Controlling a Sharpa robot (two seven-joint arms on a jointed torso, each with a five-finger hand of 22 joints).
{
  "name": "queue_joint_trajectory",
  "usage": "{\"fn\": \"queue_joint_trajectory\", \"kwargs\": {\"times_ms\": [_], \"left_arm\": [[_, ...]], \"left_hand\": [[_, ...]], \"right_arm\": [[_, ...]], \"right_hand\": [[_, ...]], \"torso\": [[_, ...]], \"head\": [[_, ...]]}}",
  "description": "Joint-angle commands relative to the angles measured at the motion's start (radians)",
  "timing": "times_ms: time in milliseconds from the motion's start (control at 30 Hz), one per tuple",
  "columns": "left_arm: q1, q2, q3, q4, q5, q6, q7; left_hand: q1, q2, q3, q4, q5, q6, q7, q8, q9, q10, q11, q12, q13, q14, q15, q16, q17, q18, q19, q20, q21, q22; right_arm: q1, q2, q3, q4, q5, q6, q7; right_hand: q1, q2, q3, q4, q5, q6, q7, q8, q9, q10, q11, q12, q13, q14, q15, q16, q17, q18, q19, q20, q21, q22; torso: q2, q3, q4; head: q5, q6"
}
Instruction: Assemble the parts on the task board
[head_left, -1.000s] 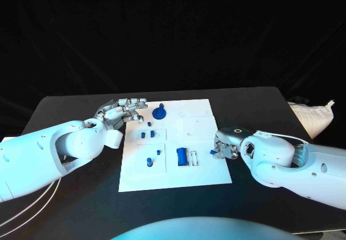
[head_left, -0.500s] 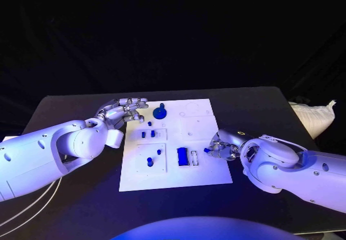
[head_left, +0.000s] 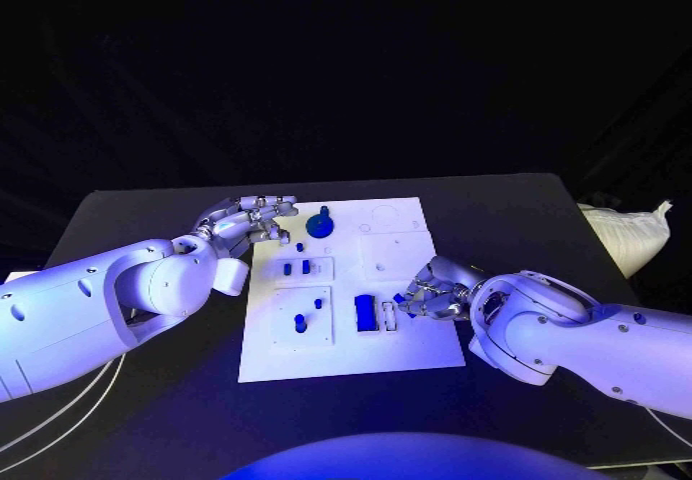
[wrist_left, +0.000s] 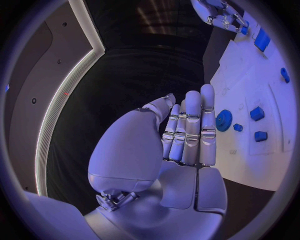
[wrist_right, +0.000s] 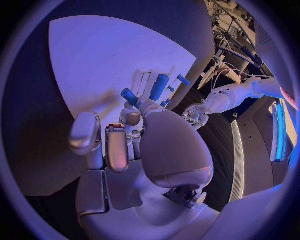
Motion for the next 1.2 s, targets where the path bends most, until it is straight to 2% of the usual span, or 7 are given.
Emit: {"fn": "queue_joint_trajectory", "kwargs": {"times_ms": [33,167,267,667,1200], "left_arm": [[0.000,0.002,0.001,0.002,-0.003,0.017,0.006],[0.000,0.002,0.001,0.002,-0.003,0.017,0.006],[0.000,0.002,0.001,0.002,-0.003,0.018,0.006],[0.000,0.003,0.001,0.002,-0.003,0.026,-0.002],[0.000,0.003,0.001,0.004,-0.006,0.031,-0.006]], "left_hand": [[0.000,0.009,-0.003,-0.001,0.003,-0.007,-0.003,0.006,0.001,-0.006,0.000,0.002,0.001,-0.006,0.000,0.006,-0.002,0.019,-0.005,-0.001,-0.004,-0.001],[0.001,0.010,-0.003,-0.001,0.004,-0.007,-0.003,0.007,0.001,-0.006,0.000,0.003,0.001,-0.007,0.000,0.007,-0.002,0.019,-0.005,-0.001,-0.004,-0.001],[0.001,0.010,-0.003,-0.001,0.004,-0.007,-0.003,0.007,0.001,-0.006,0.000,0.003,0.001,-0.007,0.000,0.007,-0.002,0.019,-0.005,-0.001,-0.004,-0.001],[0.001,0.010,-0.003,-0.002,0.004,-0.008,-0.003,0.007,0.001,-0.007,0.000,0.004,0.001,-0.007,0.000,0.007,-0.002,0.019,-0.005,-0.001,-0.004,-0.001],[0.000,0.010,-0.003,-0.002,0.004,-0.008,-0.002,0.008,0.001,-0.008,0.000,0.005,0.001,-0.009,0.001,0.006,-0.003,0.019,-0.006,-0.001,-0.005,-0.002]], "right_arm": [[0.000,0.013,0.000,-0.007,0.050,0.042,0.000],[0.000,0.029,0.000,-0.015,0.043,0.076,-0.008],[0.000,0.039,0.000,-0.022,0.032,0.091,-0.012],[-0.001,0.061,0.000,-0.040,0.007,0.111,-0.016],[-0.001,0.067,0.000,-0.040,-0.019,0.135,-0.020]], "right_hand": [[-0.011,-0.011,0.012,0.001,0.008,0.009,-0.001,0.004,0.002,0.008,0.004,0.008,0.005,0.065,0.000,0.006,0.057,-0.013,0.007,0.001,0.008,0.004],[-0.041,-0.026,0.020,0.009,0.043,0.018,-0.004,0.009,0.007,0.022,0.002,0.027,0.021,0.066,-0.002,0.009,0.061,-0.015,0.011,0.001,0.013,0.013],[-0.052,-0.027,0.022,0.012,0.051,0.022,-0.006,0.012,0.010,0.033,0.000,0.045,0.036,0.067,-0.003,0.011,0.064,-0.016,0.013,0.000,0.016,0.019],[-0.071,-0.028,0.024,0.017,0.059,0.031,-0.010,0.018,0.015,0.050,-0.003,0.073,0.061,0.068,-0.005,0.013,0.067,-0.017,0.016,-0.001,0.020,0.024],[-0.124,-0.017,0.027,0.035,0.061,0.055,-0.021,0.032,0.029,0.098,-0.012,0.153,0.135,0.069,-0.012,0.018,0.074,-0.017,0.019,-0.006,0.022,0.027]], "torso": [[-0.001,-0.0007,-0.0001],[0.000,-0.0001,0.0008],[0.000,-0.0005,-0.0004],[0.000,-0.0001,-0.0008],[0.000,-0.0001,-0.0015]], "head": [[0.000,-0.001],[0.000,-0.002],[0.000,-0.002],[0.001,-0.003],[0.000,-0.004]]}}
